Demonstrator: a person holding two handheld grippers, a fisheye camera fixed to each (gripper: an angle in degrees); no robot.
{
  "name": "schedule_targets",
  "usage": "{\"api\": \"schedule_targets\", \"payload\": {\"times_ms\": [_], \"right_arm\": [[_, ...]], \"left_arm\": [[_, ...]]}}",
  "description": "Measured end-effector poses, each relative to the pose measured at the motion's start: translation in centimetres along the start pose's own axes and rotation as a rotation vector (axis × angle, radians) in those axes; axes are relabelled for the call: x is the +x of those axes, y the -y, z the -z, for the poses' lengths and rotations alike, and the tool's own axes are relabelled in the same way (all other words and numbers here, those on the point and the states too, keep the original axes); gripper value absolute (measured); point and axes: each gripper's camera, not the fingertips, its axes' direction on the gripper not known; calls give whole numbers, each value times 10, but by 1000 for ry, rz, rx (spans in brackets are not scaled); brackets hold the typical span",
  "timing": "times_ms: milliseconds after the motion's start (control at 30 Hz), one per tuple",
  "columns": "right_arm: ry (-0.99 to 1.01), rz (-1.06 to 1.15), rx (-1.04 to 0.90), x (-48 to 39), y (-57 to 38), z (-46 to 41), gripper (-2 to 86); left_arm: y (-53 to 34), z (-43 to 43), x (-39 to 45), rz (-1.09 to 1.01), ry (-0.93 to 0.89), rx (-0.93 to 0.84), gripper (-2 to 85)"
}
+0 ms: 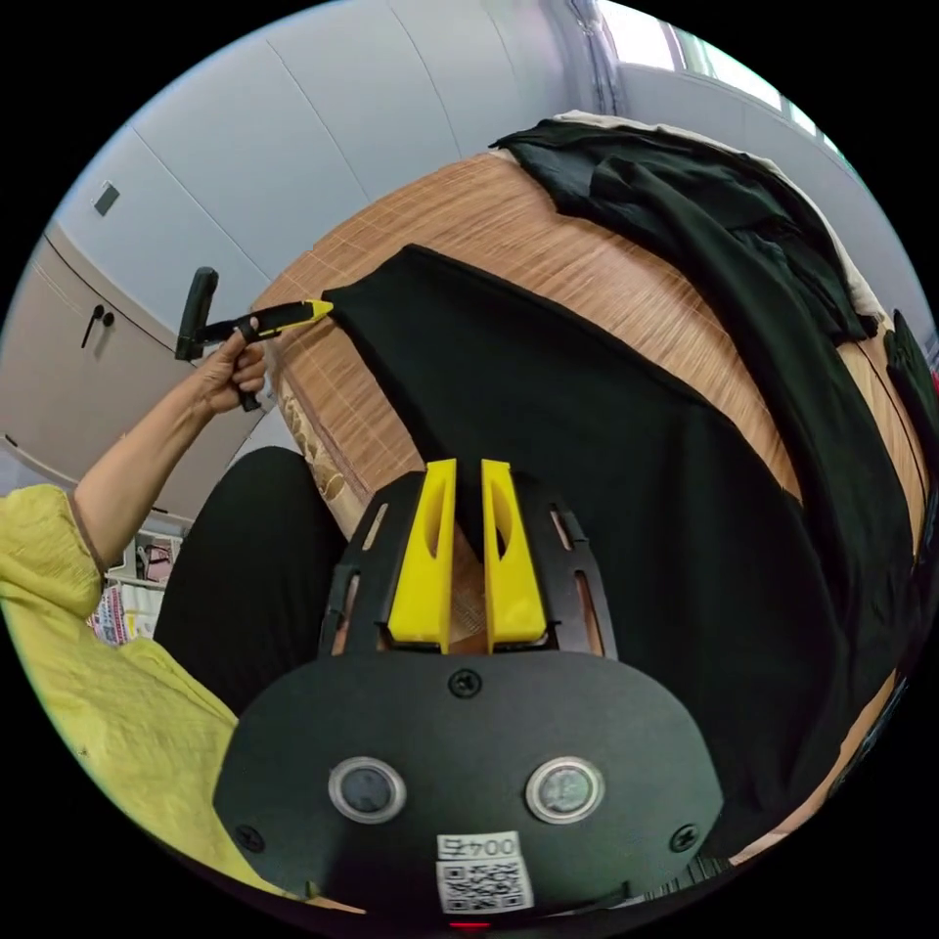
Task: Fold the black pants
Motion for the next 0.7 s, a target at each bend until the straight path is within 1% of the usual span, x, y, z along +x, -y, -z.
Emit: {"api": "schedule_targets", "payload": {"times_ms": [67,200,300,367,400,467,533,600,667,700], "right_arm": [[25,-3,52,4,24,7,54],[-7,55,93,1,82,9,63],[-15,144,83,-13,140,-7,74],[18,234,54,-35,182,-26,82],[32,260,46,-43,191,-30,85],[64,381,25,-79,219,-46,95],[41,473,-15,-106,234,-61,98],[-12,555,-74,-126,244,-81,87],[-118,602,-146,-136,255,-105,26],[-132,606,-149,-135,257,-108,20]], "left_arm": [[-11,1,-22,-14,-85,5,117],[-29,6,-43,-110,-98,7,114],[-37,6,-46,-235,-41,-22,113],[-41,2,-43,-348,21,-62,119],[-42,1,-42,-376,36,-70,121],[-45,-6,-37,-480,83,-106,127],[-47,-11,-33,-553,108,-137,130],[-50,-16,-30,-619,125,-160,132],[-53,-21,-28,-682,164,-176,136],[-53,-21,-29,-691,168,-176,136]]}}
